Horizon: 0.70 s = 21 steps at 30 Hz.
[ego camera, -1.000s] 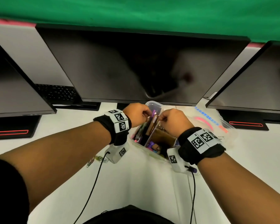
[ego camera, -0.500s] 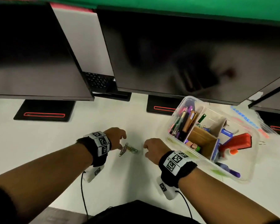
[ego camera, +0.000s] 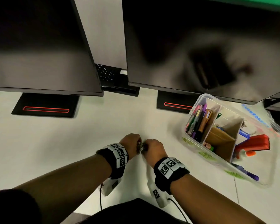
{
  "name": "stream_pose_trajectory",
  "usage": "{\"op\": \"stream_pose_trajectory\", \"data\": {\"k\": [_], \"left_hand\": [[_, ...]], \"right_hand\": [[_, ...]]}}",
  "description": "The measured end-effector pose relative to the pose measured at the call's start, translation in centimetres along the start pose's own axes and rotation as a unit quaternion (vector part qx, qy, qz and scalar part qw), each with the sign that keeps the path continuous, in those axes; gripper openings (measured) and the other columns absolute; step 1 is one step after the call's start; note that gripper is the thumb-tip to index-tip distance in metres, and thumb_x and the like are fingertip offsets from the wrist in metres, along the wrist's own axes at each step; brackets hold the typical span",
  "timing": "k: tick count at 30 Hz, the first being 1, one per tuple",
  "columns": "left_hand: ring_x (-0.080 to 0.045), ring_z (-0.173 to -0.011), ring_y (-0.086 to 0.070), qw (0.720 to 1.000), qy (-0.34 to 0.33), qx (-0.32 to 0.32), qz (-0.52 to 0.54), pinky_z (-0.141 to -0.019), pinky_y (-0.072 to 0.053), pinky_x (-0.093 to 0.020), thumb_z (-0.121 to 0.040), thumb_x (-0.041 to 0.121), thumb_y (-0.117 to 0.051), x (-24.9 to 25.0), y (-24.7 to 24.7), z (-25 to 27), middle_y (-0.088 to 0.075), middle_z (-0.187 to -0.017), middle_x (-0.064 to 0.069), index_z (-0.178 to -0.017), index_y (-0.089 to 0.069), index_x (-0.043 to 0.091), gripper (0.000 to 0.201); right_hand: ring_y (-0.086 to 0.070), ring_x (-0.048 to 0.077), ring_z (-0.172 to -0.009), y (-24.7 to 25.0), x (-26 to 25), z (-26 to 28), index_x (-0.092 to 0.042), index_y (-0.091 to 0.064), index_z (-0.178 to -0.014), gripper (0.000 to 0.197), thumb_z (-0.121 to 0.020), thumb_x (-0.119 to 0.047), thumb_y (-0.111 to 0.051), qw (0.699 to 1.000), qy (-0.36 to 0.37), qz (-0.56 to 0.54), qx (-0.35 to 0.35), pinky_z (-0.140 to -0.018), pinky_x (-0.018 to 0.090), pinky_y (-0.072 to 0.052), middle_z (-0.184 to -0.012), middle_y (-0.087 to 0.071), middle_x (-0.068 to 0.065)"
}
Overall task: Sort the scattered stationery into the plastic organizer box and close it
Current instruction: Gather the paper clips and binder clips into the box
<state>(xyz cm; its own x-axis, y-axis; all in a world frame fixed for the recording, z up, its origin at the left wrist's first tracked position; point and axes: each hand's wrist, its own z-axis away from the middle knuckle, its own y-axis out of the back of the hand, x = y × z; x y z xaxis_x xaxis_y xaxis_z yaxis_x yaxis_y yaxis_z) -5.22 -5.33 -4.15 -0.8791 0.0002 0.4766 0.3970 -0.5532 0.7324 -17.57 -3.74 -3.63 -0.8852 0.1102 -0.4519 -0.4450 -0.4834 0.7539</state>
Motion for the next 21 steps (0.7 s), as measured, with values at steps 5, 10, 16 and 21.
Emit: {"op": "stream_pose_trajectory", "data": {"k": [5, 10, 16, 21], "left_hand": [[-0.025, -0.086, -0.059, 0.987, 0.034, 0.015, 0.159, -0.090, -0.053, -0.036, -0.083, -0.003, -0.055, -1.7, 1.2, 0.1, -0.060, -0.098, -0.011, -0.113, -0.057, 0.004, 0.031], [-0.022, -0.080, -0.056, 0.982, 0.059, 0.033, 0.177, -0.088, -0.054, -0.039, -0.085, -0.007, -0.046, -3.6, 2.4, 0.4, -0.054, -0.095, -0.009, -0.113, -0.058, 0.003, 0.032], [-0.025, -0.103, -0.061, 0.994, 0.046, 0.035, 0.094, -0.091, -0.048, -0.028, -0.084, 0.004, -0.056, -4.3, 2.3, 1.1, -0.062, -0.114, -0.011, -0.114, -0.059, 0.008, 0.031], [-0.023, -0.107, -0.058, 0.999, 0.025, 0.015, 0.040, -0.090, -0.043, -0.026, -0.087, 0.009, -0.054, -3.9, 2.0, 1.3, -0.057, -0.119, -0.008, -0.117, -0.058, 0.012, 0.030]], "right_hand": [[-0.058, 0.020, -0.100, 0.1, 0.7, -0.1, -0.011, -0.061, -0.119, 0.043, -0.078, -0.017, -0.072, 0.996, 0.013, -0.078, 0.035, -0.086, 0.019, -0.042, -0.110, -0.062, 0.005], [-0.030, 0.030, -0.133, 0.1, 0.5, -1.1, -0.024, -0.040, -0.140, 0.059, -0.086, -0.016, -0.061, 0.973, 0.175, 0.143, -0.055, -0.109, 0.034, -0.033, -0.153, -0.027, 0.002], [-0.068, 0.030, -0.088, -0.2, 1.0, -0.9, -0.013, -0.076, -0.094, 0.038, -0.064, 0.003, -0.059, 0.945, 0.245, 0.206, -0.071, -0.061, 0.028, -0.058, -0.107, -0.071, 0.010], [-0.060, 0.032, -0.093, -0.3, 2.1, 0.3, -0.004, -0.067, -0.100, 0.022, -0.079, -0.002, -0.058, 0.944, 0.220, 0.244, -0.022, -0.072, 0.034, -0.051, -0.098, -0.062, 0.016]]}}
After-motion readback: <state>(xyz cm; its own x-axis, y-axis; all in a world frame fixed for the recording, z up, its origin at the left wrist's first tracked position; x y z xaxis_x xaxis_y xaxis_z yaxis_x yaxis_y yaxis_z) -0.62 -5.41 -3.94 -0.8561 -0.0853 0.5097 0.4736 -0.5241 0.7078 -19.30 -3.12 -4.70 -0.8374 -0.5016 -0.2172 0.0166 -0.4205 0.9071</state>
